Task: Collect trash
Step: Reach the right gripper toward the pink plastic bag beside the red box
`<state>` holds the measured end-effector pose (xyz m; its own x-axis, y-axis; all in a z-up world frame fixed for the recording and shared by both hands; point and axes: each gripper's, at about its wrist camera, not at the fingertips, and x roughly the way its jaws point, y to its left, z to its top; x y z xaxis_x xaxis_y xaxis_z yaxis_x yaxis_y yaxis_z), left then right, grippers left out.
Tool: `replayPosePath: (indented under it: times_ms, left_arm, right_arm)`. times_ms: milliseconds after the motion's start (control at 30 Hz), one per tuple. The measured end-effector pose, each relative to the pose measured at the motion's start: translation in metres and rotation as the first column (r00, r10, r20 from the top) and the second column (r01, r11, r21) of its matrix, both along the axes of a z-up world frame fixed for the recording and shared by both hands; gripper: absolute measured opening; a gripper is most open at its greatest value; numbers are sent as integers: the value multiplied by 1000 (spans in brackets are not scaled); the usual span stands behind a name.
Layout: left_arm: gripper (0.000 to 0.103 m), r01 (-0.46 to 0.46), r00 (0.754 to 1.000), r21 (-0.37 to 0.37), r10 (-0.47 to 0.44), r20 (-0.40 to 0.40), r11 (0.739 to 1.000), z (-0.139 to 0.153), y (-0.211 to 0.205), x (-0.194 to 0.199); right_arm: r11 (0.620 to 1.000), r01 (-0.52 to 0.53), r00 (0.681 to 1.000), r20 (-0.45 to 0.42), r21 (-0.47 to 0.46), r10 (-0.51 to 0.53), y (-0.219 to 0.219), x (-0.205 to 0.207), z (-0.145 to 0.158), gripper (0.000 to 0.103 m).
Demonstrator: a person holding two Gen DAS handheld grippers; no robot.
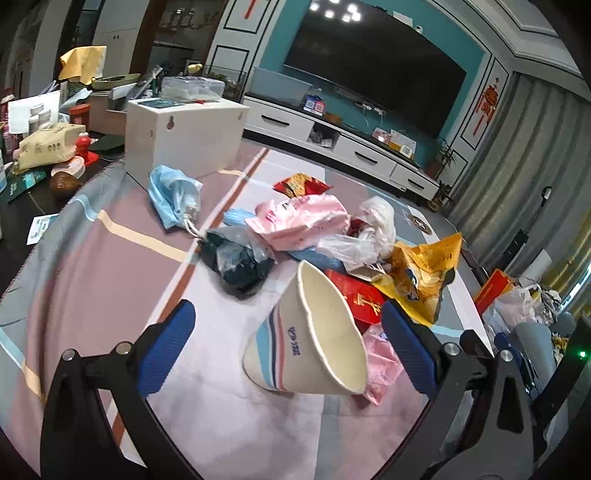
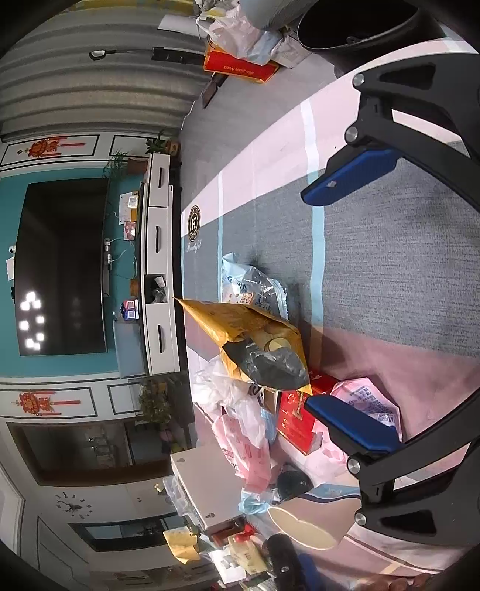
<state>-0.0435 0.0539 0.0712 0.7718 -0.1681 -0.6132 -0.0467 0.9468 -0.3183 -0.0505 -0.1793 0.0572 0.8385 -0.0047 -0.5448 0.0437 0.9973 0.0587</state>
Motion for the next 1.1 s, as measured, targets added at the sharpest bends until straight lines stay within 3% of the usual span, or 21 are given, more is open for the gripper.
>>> replayPosePath:
  times_ms: [133,267,767,900,1000,1100]
  left_arm:
    - [100,10,1000,24,-10,-1,1000,1,-4,-1]
    - [100,12,1000,-5,-12,-22,1000,-1,-2,1]
    - [100,37,997,5,-36,-61,999,-2,-1,4]
    - [100,31,997,-6,-31,-74,1000,-4,4,7]
    - [100,17,998,-16,-18,-67,1000,-2,9,7]
    - [100,-8,999,-11,8,-47,1000,0,14,6]
  right_arm:
    - [1000,3,1000,4,-10,-3,1,-1,1,100]
    - [1000,6,1000,-4,-14,-6,0,0,0,100]
    - [999,-15,999,-34,36,16,-1,0,4,100]
    - [996,-77,996,-47,48,79,10,5,12,100]
    - [982,-157,983,-81,108,166,21,16,25,100]
    - [974,-205,973,-84,95,213,35,27,37,100]
